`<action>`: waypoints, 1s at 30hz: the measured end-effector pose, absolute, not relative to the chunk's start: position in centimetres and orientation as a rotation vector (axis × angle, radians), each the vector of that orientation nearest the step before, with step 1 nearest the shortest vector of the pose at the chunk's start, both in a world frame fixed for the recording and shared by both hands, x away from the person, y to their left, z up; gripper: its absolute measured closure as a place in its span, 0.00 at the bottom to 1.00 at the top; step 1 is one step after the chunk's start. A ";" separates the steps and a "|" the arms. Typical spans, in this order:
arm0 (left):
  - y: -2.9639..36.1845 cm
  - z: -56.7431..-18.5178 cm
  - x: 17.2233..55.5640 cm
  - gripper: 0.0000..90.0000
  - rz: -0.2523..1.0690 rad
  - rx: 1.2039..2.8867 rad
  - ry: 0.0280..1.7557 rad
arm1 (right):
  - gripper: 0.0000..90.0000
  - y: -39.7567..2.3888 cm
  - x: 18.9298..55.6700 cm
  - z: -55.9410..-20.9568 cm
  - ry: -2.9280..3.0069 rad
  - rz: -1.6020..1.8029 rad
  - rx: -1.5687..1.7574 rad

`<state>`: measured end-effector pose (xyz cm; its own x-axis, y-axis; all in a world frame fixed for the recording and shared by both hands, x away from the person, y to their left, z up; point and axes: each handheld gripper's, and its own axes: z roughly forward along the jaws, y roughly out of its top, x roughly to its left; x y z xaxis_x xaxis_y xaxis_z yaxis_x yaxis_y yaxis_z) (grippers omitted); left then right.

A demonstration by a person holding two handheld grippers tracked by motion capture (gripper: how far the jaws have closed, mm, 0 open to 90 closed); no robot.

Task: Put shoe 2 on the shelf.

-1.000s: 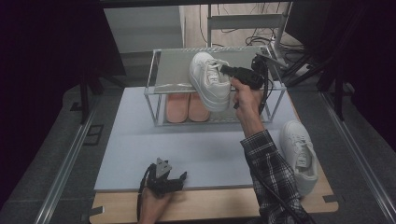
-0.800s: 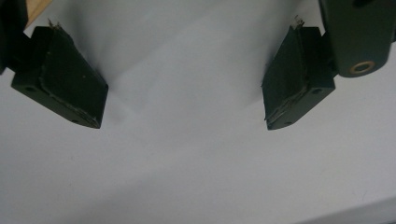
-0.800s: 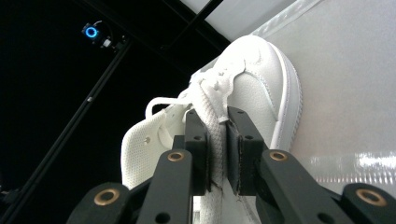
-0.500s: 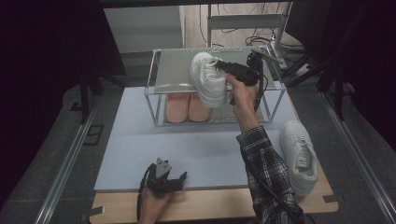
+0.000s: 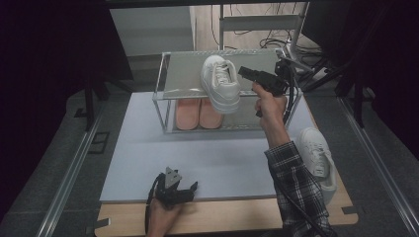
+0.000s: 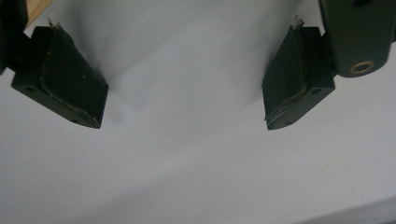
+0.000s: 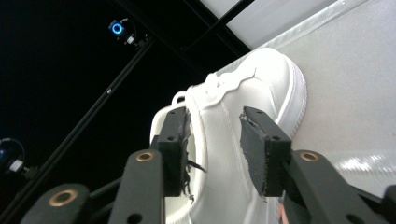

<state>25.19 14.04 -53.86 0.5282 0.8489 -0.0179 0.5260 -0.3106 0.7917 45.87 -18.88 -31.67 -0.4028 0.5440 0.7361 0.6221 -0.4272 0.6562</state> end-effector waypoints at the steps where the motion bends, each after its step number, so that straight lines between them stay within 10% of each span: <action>1: 14.0 -53.9 25.2 0.16 0.527 1.989 1.117 | 0.71 -19.0 45.7 -31.7 -1.652 -1.991 -1.672; 15: 14.0 -53.9 25.2 0.16 0.530 1.986 1.118 | 0.99 -21.0 41.6 -32.4 -1.715 -1.971 -1.564; 30: 14.0 -53.9 25.2 0.16 0.531 1.986 1.119 | 0.99 -19.8 37.1 -35.2 -1.869 -1.857 -1.446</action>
<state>25.17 14.00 -53.87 0.5250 0.8510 -0.0166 0.5250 -0.3083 0.7933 37.10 -19.81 -35.16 -0.5298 0.5117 0.6763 0.6794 -0.2212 0.6996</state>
